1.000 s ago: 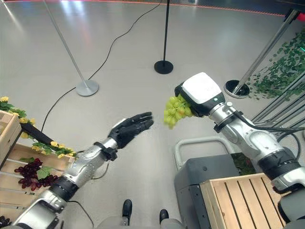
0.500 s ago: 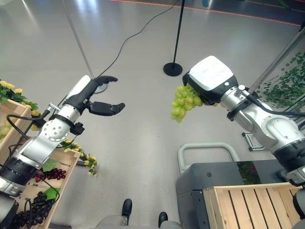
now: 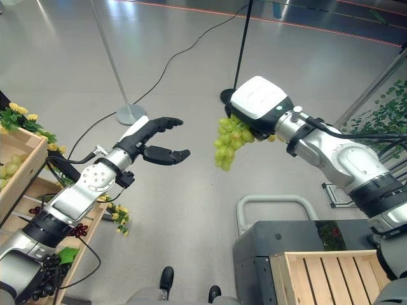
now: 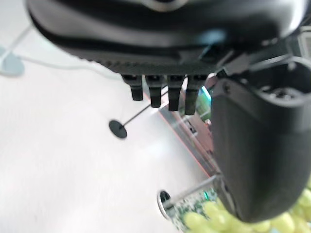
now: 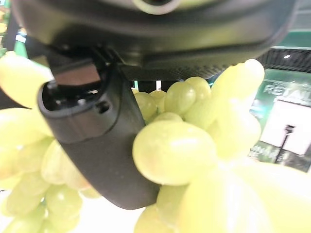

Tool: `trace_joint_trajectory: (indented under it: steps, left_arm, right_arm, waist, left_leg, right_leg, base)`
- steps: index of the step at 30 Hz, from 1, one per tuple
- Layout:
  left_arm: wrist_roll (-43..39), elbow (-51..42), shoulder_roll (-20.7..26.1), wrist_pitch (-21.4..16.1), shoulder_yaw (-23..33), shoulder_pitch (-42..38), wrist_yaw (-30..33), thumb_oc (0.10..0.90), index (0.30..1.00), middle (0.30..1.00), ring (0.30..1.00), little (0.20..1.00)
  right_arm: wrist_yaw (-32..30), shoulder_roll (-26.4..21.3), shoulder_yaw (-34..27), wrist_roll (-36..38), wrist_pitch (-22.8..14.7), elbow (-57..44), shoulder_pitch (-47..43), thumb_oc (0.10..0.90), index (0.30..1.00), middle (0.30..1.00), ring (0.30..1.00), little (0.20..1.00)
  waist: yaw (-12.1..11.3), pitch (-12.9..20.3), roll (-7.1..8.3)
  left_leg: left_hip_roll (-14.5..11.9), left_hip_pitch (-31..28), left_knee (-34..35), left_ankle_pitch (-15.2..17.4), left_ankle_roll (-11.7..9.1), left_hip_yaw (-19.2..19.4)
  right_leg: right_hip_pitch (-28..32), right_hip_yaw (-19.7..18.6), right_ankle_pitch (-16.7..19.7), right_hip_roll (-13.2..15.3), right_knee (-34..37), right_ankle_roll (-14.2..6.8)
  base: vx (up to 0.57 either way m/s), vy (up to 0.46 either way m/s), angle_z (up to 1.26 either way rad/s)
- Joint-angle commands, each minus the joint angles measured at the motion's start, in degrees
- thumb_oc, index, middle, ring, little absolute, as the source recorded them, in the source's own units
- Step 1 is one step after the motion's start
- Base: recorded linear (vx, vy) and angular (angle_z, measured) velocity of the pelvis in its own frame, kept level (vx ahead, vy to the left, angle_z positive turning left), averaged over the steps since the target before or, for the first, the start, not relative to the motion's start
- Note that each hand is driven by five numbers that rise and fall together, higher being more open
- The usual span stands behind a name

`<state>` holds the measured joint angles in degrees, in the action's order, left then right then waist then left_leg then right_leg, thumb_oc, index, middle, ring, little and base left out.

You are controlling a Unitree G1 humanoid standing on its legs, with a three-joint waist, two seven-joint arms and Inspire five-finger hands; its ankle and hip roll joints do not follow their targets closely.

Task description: Pick up the fruits from the basket on one side to the basket on the other side

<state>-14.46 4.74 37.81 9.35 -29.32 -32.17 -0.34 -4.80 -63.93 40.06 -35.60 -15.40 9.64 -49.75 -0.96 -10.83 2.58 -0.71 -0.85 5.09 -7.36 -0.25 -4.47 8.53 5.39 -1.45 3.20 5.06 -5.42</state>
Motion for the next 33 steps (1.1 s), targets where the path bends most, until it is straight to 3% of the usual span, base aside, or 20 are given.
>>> trace_joint_trajectory:
  steps: [1, 6, 16, 23, 33]
  left_arm:
    - [-9.9, 5.8, -4.9, -2.8, 0.4, -7.9, 0.6, 0.8, 0.9, 0.9, 0.9, 0.9]
    - [-16.9, 8.7, -11.6, -3.9, 2.1, -7.3, 3.8, 0.8, 0.9, 0.9, 0.9, 0.9]
    - [-25.0, 12.4, -16.8, -2.5, 3.1, -8.2, 2.6, 0.8, 0.9, 0.9, 0.9, 0.9]
    - [-30.1, 14.1, -18.9, -1.9, 2.8, -7.4, -2.6, 0.8, 0.9, 0.9, 0.9, 0.9]
    - [-36.6, 12.1, -16.9, -6.8, 2.5, -7.3, -14.6, 0.8, 0.9, 0.9, 0.9, 0.9]
  right_arm:
    - [-1.8, 2.9, 1.2, 1.6, 1.2, -0.2, -12.0, 0.4, 0.3, 0.3, 0.3, 0.3]
    - [0.0, 5.8, 2.9, 0.6, 0.4, -1.9, -13.9, 0.4, 0.3, 0.3, 0.3, 0.3]
    - [2.6, 9.0, 5.7, 1.3, 0.2, -3.3, -17.0, 0.4, 0.3, 0.3, 0.3, 0.3]
    - [4.2, 10.7, 6.5, 1.8, 0.5, -4.5, -18.2, 0.4, 0.3, 0.3, 0.3, 0.3]
    - [4.5, 9.8, 8.6, 0.6, 1.1, -4.0, -17.0, 0.4, 0.3, 0.3, 0.3, 0.3]
  waist:
    - [-0.3, 8.8, 2.21]
    - [0.2, 8.7, 2.3]
    - [0.1, 8.7, 2.66]
    - [0.0, 8.9, 2.64]
    - [-0.2, 9.1, 2.74]
  left_leg:
    - [-2.3, -5.0, -0.1, 6.2, -2.4, 3.4]
    - [-2.4, -5.0, -0.1, 6.2, -2.4, 3.6]
    - [-2.6, -5.2, -0.1, 6.3, -2.5, 3.6]
    - [-2.4, -5.3, -0.1, 6.4, -2.4, 3.6]
    - [-2.5, -5.6, -0.1, 6.6, -2.5, 4.2]
  right_leg:
    - [-1.9, 2.1, 4.2, 2.7, -0.1, -1.6]
    - [-2.0, 1.6, 4.0, 2.5, -0.1, -1.4]
    - [-1.7, 1.7, 3.6, 2.6, -0.1, -1.4]
    - [-1.7, 1.4, 3.5, 2.6, -0.1, -1.4]
    - [-1.4, 1.3, 3.7, 2.8, -0.1, -1.3]
  base:
    - [0.0, 0.0, 0.0]
    - [0.0, 0.0, 0.0]
    - [0.0, 0.0, 0.0]
    - [0.0, 0.0, 0.0]
    - [0.0, 0.0, 0.0]
